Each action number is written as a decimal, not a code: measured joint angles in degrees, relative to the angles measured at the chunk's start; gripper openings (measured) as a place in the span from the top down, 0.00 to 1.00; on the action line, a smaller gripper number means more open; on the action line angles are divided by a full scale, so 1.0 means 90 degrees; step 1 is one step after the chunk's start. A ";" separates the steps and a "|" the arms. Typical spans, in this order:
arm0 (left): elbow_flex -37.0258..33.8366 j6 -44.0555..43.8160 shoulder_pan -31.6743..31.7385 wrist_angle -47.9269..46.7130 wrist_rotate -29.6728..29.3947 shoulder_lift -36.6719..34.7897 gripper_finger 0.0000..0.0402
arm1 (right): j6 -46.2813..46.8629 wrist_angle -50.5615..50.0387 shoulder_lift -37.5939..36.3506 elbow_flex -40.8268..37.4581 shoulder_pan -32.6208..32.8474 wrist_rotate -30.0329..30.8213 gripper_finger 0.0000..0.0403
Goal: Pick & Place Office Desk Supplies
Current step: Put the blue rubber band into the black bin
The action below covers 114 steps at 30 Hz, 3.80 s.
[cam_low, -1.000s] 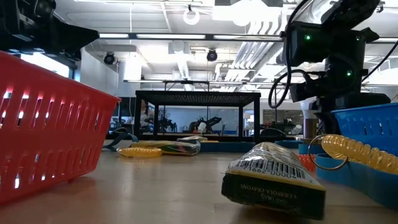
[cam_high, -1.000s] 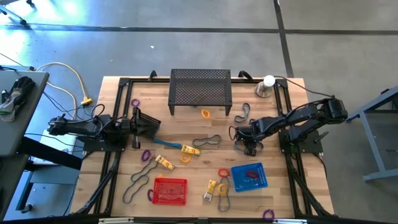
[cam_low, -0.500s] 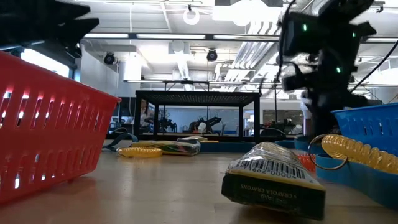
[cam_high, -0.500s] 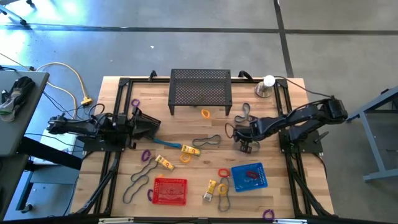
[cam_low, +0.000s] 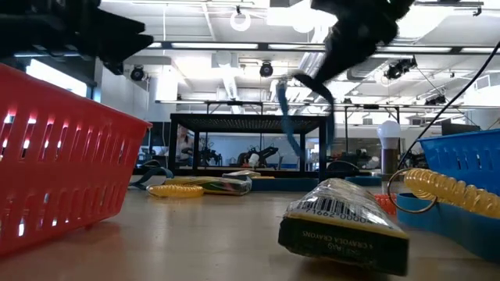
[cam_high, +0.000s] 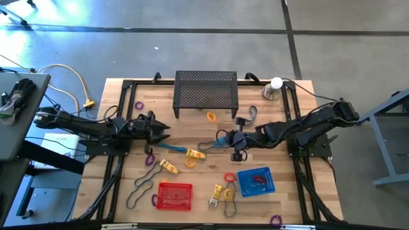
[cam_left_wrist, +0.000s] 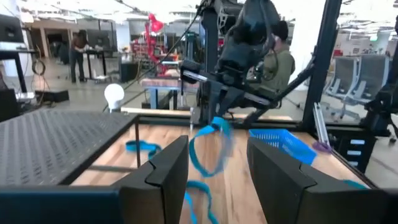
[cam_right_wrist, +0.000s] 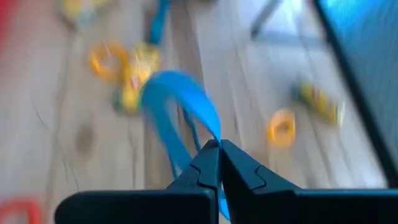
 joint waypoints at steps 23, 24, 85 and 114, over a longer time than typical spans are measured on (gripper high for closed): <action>0.1962 -0.0033 0.0000 0.4723 0.0355 0.6191 0.60 | -0.1665 0.2610 0.0078 0.0007 0.0074 -0.0020 1.00; 0.2083 -0.0006 -0.0002 0.4726 0.0357 0.6302 0.60 | -0.1665 0.2607 0.0078 0.0007 0.0074 -0.0020 1.00; 0.2733 -0.0786 0.0258 0.4663 0.1414 0.6810 0.99 | -0.1751 0.2451 0.0075 0.0007 -0.0343 -0.0412 1.00; 0.2733 -0.0260 0.0248 0.3566 0.1941 0.6239 1.00 | 0.1136 0.0065 0.0075 0.0007 0.0698 0.1471 0.56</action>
